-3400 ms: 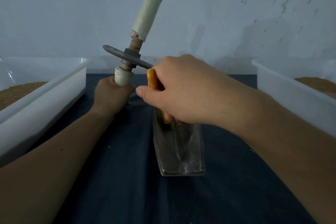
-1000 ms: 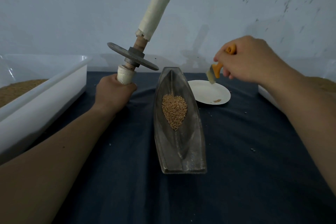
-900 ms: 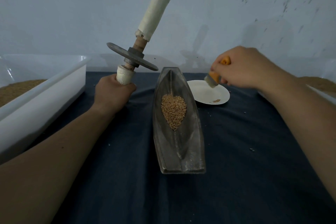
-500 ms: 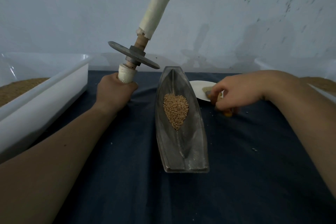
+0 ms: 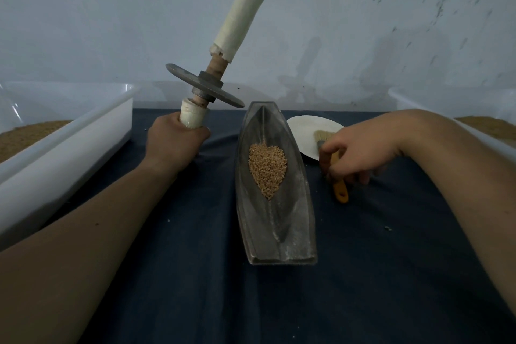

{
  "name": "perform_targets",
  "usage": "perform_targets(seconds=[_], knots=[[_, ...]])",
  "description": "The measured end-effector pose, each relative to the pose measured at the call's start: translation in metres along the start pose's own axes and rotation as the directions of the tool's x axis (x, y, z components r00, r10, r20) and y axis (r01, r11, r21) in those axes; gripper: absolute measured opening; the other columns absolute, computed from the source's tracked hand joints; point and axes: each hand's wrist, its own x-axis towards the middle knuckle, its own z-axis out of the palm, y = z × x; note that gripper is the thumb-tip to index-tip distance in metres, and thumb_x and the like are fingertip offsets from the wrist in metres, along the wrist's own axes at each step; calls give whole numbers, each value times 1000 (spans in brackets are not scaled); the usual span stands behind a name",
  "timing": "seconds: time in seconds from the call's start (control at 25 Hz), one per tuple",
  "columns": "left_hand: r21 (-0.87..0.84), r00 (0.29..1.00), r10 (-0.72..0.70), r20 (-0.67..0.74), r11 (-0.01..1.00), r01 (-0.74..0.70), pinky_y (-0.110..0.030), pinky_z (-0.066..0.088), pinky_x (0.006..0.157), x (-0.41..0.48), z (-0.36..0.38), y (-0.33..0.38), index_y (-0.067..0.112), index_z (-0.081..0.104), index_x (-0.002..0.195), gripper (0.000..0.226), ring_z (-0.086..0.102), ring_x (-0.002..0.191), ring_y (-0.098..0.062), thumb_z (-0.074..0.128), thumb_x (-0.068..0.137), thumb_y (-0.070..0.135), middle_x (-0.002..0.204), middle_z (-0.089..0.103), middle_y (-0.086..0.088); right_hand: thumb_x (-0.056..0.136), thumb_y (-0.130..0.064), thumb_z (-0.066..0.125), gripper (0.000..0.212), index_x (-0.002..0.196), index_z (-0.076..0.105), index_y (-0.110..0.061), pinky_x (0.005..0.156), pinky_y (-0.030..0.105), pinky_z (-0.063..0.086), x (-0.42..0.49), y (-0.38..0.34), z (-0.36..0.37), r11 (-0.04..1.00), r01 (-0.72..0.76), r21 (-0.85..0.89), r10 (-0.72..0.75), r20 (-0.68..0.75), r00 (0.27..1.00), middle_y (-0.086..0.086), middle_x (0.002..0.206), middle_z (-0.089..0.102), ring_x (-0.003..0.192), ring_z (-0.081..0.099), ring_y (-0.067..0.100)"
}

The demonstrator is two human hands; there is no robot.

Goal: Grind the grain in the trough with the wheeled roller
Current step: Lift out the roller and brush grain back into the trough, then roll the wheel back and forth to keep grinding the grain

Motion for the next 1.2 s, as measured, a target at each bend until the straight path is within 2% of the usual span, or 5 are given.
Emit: perform_targets(seconds=[0.24,0.48,0.8,1.04,1.2], knots=[[29,1000,8,-3,1000,-8,-47,60,69,-2,-1,1,20,65,76,20,68,66,-24,76,70,35,68,68,-3,90,-38,64,6,95,66,-34,62,31,54,1,3,-5,999,21,49,-7,-272,962,-4,75,71,65,68,14],[185,995,99,19,978,-100,-44,58,72,-5,-1,3,25,63,76,18,66,70,-18,72,72,39,70,68,3,87,-31,65,47,132,50,-35,81,32,43,-2,-4,-15,961,275,41,-125,-820,559,-5,116,58,105,56,16],[354,980,193,-40,920,-167,-32,47,62,-16,0,9,31,56,69,16,60,70,-16,68,75,38,69,62,10,81,-17,69,98,158,11,-30,120,61,4,1,-46,4,969,81,-234,-244,-848,469,7,165,0,153,-12,29],[434,962,270,-31,871,-230,-34,48,61,-22,2,16,29,57,72,13,60,71,-23,62,76,40,70,62,6,68,-6,74,101,154,27,-29,117,67,3,-1,-59,6,972,-4,-233,-228,-953,200,12,166,9,153,-4,36],[525,916,400,24,775,-352,-33,47,58,-29,10,19,26,58,74,22,60,70,-26,63,81,46,68,60,6,71,-13,73,75,139,49,-29,115,69,-2,1,-57,10,955,-63,-291,-255,-908,332,3,144,46,147,24,29]])
